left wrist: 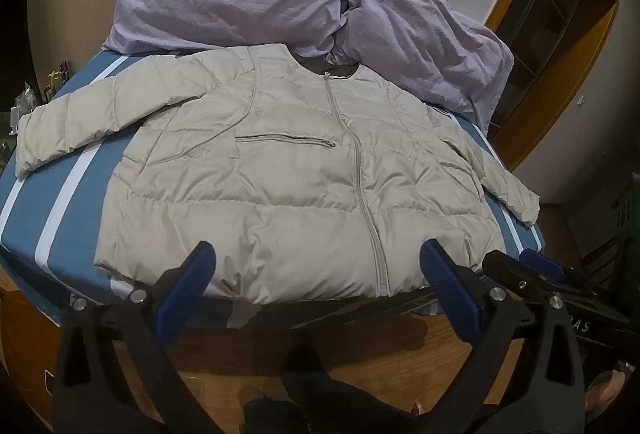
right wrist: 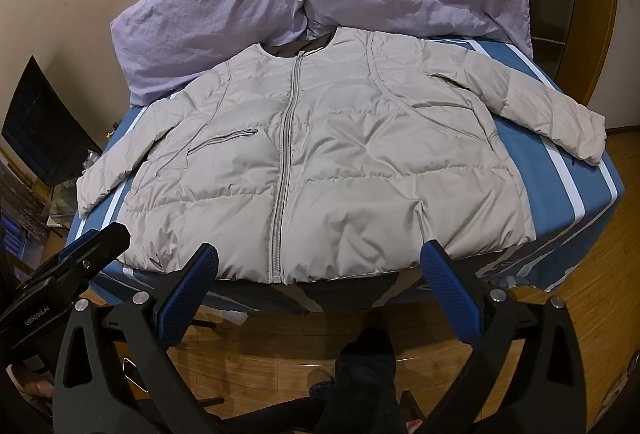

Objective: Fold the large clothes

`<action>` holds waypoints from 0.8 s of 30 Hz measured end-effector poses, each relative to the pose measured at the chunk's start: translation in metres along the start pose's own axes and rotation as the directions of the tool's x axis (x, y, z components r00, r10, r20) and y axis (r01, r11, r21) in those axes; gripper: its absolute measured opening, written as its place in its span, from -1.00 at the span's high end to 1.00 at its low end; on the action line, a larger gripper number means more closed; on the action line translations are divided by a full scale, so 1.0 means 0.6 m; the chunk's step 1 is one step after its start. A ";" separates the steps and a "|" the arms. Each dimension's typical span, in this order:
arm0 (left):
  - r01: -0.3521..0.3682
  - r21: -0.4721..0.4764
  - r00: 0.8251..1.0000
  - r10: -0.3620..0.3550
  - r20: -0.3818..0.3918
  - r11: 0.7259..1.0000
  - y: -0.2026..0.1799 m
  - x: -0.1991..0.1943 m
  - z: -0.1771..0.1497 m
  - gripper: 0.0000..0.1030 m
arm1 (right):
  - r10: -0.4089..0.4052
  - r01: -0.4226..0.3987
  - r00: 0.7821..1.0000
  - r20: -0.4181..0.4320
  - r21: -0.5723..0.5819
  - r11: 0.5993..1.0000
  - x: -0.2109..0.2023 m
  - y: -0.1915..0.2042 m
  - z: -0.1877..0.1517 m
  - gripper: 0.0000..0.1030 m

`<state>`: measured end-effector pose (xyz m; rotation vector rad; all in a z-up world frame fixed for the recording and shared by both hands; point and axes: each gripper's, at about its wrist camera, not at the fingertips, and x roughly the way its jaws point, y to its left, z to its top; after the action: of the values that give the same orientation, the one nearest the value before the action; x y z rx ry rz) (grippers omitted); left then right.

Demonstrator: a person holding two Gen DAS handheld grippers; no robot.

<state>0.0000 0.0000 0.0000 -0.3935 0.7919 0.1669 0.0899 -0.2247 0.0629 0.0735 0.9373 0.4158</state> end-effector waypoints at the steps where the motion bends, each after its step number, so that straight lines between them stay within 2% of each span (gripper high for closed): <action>1: 0.000 0.000 1.000 0.000 0.000 1.000 0.000 0.000 0.000 -0.96 | 0.001 -0.001 1.000 0.001 0.001 1.000 0.000 0.000 0.000 -0.97; 24: 0.002 -0.004 1.000 -0.002 -0.004 1.000 0.000 0.000 0.000 -0.96 | 0.004 -0.004 1.000 0.002 0.002 1.000 0.001 -0.003 -0.001 -0.97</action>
<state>0.0000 0.0001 -0.0001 -0.3979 0.7952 0.1659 0.0902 -0.2260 0.0620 0.0781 0.9356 0.4183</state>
